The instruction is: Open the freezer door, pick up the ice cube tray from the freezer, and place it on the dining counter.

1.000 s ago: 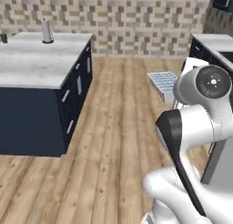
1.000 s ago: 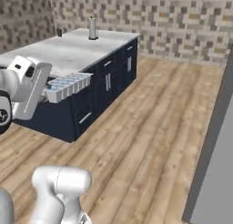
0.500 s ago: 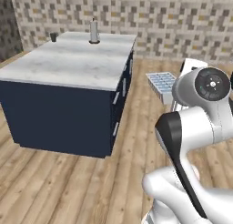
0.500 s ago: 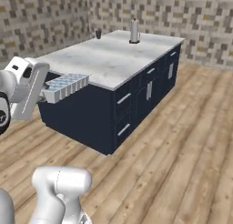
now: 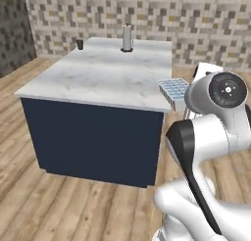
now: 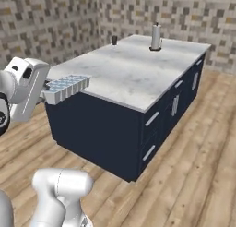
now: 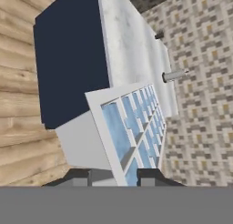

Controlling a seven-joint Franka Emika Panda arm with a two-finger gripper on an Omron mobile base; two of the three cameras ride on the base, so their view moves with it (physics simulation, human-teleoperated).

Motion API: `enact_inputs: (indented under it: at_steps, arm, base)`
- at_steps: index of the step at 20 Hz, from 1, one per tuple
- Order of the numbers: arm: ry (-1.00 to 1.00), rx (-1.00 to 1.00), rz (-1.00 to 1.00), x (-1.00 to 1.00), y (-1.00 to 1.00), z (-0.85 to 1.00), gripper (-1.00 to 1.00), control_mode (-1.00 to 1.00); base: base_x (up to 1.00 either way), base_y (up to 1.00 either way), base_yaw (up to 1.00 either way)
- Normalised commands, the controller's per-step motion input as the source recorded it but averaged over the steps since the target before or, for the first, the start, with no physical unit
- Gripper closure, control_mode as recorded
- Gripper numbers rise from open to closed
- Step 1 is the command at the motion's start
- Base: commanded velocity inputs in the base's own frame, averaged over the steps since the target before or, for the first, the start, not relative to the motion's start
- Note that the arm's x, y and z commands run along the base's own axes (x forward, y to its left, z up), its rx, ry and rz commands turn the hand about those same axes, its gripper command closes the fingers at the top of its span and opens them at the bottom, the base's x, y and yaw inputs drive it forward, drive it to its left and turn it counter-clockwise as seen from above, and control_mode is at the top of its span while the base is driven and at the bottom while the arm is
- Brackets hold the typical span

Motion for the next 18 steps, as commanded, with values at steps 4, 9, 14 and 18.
enact_inputs:
  at_steps: [4, 9, 14, 18]
  arm:
    - [0.0, 0.0, 0.0, 0.0, 0.0, 0.0, 1.0, 1.0]
    - [0.0, 0.0, 0.0, 0.0, 0.0, 0.0, 1.0, 1.0]
    - [0.0, 0.0, 0.0, 0.0, 0.0, 0.0, 1.0, 1.0]
    - [0.0, 0.0, 0.0, 0.0, 0.0, 0.0, 1.0, 1.0]
  base:
    - [1.0, 0.89, -0.03]
    - [0.97, 0.98, -0.12]
    - [0.83, 0.98, -0.24]
    - [0.81, 0.92, -0.33]
